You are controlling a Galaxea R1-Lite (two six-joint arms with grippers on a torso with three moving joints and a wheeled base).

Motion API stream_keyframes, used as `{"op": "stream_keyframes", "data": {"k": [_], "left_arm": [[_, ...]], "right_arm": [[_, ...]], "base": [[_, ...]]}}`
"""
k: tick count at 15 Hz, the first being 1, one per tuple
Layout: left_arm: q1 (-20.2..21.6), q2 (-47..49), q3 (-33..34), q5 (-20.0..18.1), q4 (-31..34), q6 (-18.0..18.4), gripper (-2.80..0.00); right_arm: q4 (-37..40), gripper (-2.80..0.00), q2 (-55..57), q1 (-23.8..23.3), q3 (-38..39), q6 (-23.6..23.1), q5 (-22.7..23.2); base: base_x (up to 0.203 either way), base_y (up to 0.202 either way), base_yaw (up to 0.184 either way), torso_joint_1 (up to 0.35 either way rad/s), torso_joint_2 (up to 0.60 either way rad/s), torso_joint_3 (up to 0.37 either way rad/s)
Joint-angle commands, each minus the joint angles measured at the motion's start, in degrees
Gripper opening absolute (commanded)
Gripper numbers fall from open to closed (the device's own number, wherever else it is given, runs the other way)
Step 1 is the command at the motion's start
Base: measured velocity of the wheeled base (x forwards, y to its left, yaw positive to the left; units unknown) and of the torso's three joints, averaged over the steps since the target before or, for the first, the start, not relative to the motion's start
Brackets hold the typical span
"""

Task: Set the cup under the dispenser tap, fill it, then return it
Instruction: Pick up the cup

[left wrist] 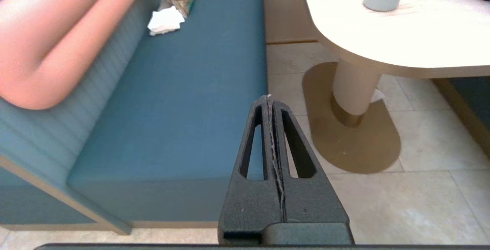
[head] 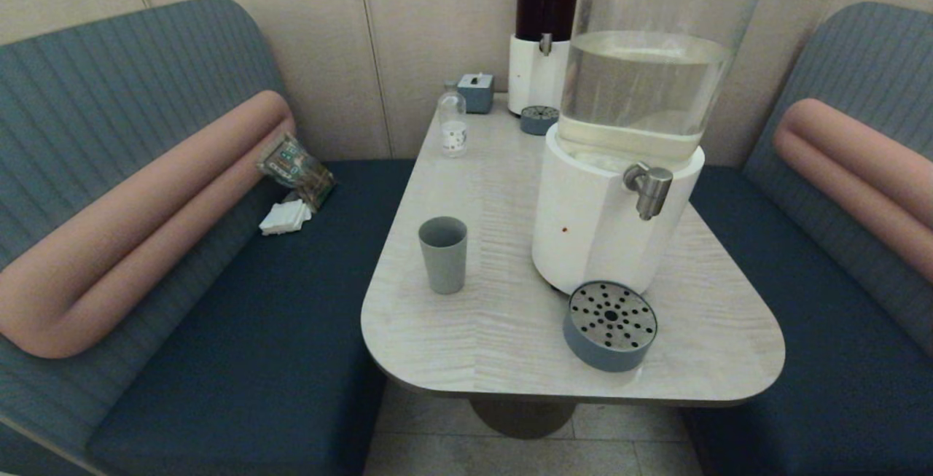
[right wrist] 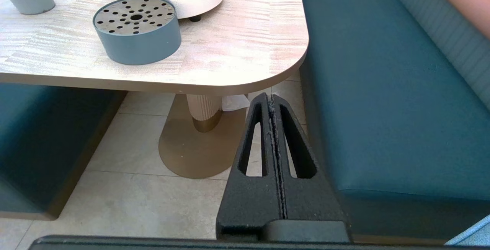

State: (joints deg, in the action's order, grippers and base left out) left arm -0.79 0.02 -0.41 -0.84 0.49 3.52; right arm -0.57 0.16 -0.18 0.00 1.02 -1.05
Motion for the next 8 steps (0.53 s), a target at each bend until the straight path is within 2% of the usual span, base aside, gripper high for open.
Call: {"op": "stream_keyframes", "data": {"k": [1, 3, 5, 8], "left_arm": [[0.0, 0.5, -5.2, -1.3, 0.3, -0.3, -2.8], [0.0, 5.7, -14.6, -3.6, 0.9, -1.7, -2.8], [-1.2, 16.9, -23.4, -4.8, 0.3, -2.6, -2.8], [-2.9, 36.5, -32.9, -6.0, -6.5, -3.4, -2.8]], "right_arm": [[0.0, -2.8, 0.0, 0.0, 0.0, 0.1, 0.0], [0.0, -2.8, 0.0, 0.0, 0.0, 0.1, 0.0], [0.0, -2.8, 0.0, 0.0, 0.0, 0.1, 0.0], [0.0, -2.8, 0.0, 0.0, 0.0, 0.1, 0.0]], "base": [[0.0, 0.0, 0.0, 0.0, 0.0, 0.0], [0.0, 0.0, 0.0, 0.0, 0.0, 0.0], [0.0, 0.0, 0.0, 0.0, 0.0, 0.0], [0.0, 0.0, 0.0, 0.0, 0.0, 0.0]]}}
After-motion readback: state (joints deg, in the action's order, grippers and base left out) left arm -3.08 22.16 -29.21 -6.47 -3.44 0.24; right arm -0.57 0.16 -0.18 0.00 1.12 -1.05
